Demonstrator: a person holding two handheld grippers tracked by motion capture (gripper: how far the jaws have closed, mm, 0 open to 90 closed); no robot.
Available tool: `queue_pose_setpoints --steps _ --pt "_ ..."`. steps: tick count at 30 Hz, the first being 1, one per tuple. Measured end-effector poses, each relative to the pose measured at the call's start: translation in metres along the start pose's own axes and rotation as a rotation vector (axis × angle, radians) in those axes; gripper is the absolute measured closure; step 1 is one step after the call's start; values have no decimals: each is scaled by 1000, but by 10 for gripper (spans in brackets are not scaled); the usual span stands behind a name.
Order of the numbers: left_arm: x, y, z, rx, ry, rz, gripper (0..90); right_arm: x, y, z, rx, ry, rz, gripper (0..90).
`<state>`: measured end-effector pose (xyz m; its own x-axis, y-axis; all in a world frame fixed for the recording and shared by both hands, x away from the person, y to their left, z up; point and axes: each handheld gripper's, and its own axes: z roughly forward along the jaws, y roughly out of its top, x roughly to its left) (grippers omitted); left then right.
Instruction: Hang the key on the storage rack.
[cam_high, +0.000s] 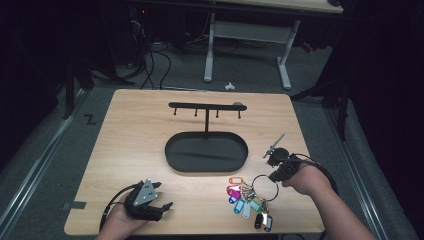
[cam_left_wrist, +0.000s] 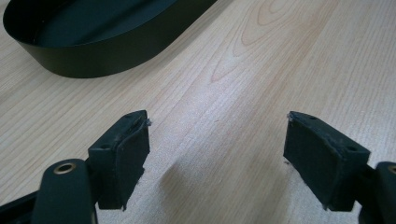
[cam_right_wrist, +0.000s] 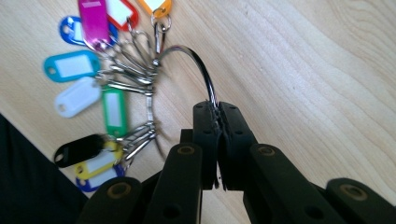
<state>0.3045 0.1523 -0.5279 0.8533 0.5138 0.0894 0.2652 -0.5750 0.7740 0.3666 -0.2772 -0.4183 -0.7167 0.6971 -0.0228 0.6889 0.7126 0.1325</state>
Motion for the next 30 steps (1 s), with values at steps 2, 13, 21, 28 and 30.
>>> queue_pose_setpoints --steps 2,13,21,28,30 --pt "0 0 0 -3 1 0 229 0 1 -4 -3 3 -6 872" --pt "-1 0 -1 -2 0 0 229 5 5 -29 -19 -9 -26 874" --pt "1 2 -1 -15 7 -3 229 7 8 -48 -25 -29 -38 875" --pt "1 1 1 -16 9 -6 228 7 13 -61 -30 -41 -40 875" --pt "-1 1 -1 -22 12 5 228 7 15 -64 -36 -46 -48 875"
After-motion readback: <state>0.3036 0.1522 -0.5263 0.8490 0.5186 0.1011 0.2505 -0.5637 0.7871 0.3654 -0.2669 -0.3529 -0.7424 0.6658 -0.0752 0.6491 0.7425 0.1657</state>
